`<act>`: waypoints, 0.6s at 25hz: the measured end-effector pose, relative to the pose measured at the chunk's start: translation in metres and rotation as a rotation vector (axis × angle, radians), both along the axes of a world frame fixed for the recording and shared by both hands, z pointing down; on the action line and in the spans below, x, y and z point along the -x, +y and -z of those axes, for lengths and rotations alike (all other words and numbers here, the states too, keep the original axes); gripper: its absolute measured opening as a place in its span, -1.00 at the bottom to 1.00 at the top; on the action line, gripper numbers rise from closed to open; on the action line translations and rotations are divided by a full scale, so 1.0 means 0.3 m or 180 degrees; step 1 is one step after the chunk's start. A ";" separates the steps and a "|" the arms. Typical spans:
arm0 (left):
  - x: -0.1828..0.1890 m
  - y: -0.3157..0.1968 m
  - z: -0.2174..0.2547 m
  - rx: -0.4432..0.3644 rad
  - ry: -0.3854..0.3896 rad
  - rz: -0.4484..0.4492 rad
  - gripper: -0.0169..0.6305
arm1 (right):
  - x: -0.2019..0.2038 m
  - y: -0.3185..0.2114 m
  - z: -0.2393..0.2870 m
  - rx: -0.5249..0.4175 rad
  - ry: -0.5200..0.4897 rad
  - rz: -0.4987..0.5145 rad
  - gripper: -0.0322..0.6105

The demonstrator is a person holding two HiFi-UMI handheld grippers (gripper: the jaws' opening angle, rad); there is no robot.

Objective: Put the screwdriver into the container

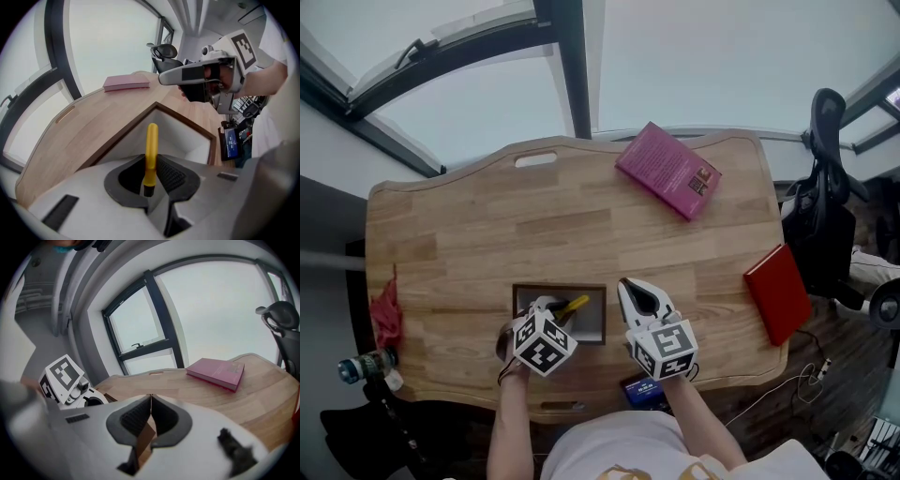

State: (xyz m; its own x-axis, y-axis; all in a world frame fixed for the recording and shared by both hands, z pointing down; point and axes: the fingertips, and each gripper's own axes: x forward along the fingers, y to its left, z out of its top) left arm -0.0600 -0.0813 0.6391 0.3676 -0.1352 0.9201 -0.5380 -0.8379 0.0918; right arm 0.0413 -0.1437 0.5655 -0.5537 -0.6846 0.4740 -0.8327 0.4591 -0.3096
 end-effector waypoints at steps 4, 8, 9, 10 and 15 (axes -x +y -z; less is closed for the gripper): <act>-0.009 -0.008 -0.015 0.0043 -0.0044 -0.0058 -0.70 | -0.016 -0.018 -0.011 0.0009 0.0008 -0.0030 -0.80; -0.013 -0.008 -0.041 0.0110 -0.0122 -0.0148 -0.70 | -0.019 -0.028 -0.024 0.0028 -0.0006 -0.0019 -0.80; -0.013 -0.005 -0.048 0.0138 -0.0148 -0.0179 -0.70 | -0.018 -0.030 -0.028 0.0037 -0.0008 -0.0014 -0.80; -0.012 -0.002 -0.055 0.0165 -0.0171 -0.0210 -0.70 | -0.016 -0.031 -0.031 0.0045 -0.0008 -0.0010 -0.80; -0.013 0.005 -0.079 0.0243 -0.0243 -0.0318 -0.70 | -0.015 -0.041 -0.043 0.0067 -0.0006 -0.0007 -0.80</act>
State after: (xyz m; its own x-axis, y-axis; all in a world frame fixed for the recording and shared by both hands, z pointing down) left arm -0.0561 -0.0797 0.6629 0.3043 -0.0299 0.9521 -0.4603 -0.8797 0.1194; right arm 0.0458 -0.1560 0.5785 -0.5532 -0.6758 0.4872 -0.8330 0.4507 -0.3208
